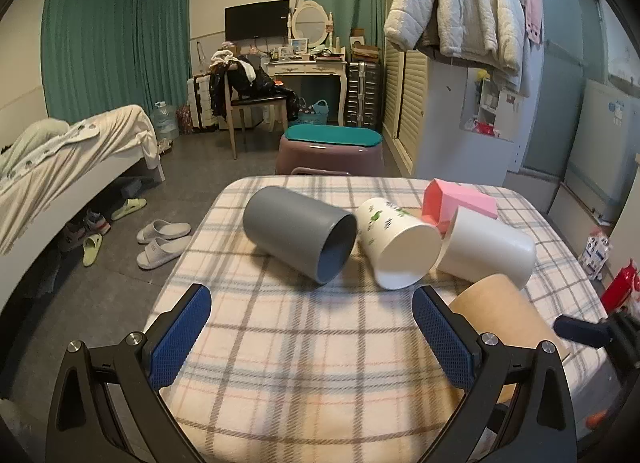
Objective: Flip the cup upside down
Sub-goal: 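Carry the brown cup with the right gripper toward the left tool, then grasp the brown cup with the left gripper while the right gripper releases it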
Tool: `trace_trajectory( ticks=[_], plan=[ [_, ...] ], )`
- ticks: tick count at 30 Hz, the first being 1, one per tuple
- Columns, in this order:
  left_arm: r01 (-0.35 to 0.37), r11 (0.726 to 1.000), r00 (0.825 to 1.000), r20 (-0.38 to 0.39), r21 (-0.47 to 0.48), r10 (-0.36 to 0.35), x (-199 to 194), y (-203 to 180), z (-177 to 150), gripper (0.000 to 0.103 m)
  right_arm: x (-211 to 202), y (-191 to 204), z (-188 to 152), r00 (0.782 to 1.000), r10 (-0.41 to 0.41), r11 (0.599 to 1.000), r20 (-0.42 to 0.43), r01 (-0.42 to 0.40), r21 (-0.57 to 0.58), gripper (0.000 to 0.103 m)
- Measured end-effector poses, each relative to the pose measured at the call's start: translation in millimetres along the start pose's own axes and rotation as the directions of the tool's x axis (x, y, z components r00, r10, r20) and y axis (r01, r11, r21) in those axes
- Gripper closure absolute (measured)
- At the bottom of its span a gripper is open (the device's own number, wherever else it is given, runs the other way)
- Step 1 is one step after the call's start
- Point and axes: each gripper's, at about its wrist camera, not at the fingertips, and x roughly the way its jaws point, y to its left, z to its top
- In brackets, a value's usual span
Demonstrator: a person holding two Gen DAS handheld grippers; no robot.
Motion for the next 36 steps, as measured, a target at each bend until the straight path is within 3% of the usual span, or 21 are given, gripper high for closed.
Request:
trace_trajectory(
  ticks=[8,14,17,21,26,34,36],
  plan=[
    [0.016,0.998,0.999,-0.051,0.058,-0.013,-3.4,-37.2,26.3,0.0,-31.1,-43.6,10.2,0.996,-0.045,0.998,0.073,0.042,0.043,0.001],
    [0.071,0.996,0.983,-0.172,0.059,-0.06,7.3,-68.2,34.3,0.0,-34.6,-91.0,7.5,0.989,-0.127,0.988,0.081,0.119,0.095,0.001],
    [0.095,0.994,0.963,-0.256,0.05,-0.079,18.6,-79.9,31.9,0.0,-33.7,-110.7,2.4,0.989,-0.13,0.984,0.077,0.119,0.136,0.001],
    [0.129,0.991,0.919,-0.377,0.024,-0.111,39.2,-89.3,27.9,0.0,-26.1,-132.4,-5.5,0.991,-0.118,0.976,0.062,0.104,0.193,0.001],
    [0.153,0.987,0.873,-0.462,-0.041,-0.154,55.4,-91.6,26.8,0.0,-12.8,-146.2,-10.6,0.995,-0.096,0.969,0.04,0.084,0.23,0.001],
    [0.199,0.98,0.826,-0.535,-0.019,-0.178,70.0,-109.8,25.3,0.001,1.8,-157.9,-17.3,0.998,-0.065,0.962,0.027,0.056,0.267,0.001],
    [0.215,0.976,0.806,-0.557,-0.04,-0.2,74.7,-112.3,23.4,0.001,4.1,-159.2,-18.6,0.997,-0.067,0.961,0.023,0.058,0.272,0.001]
  ],
)
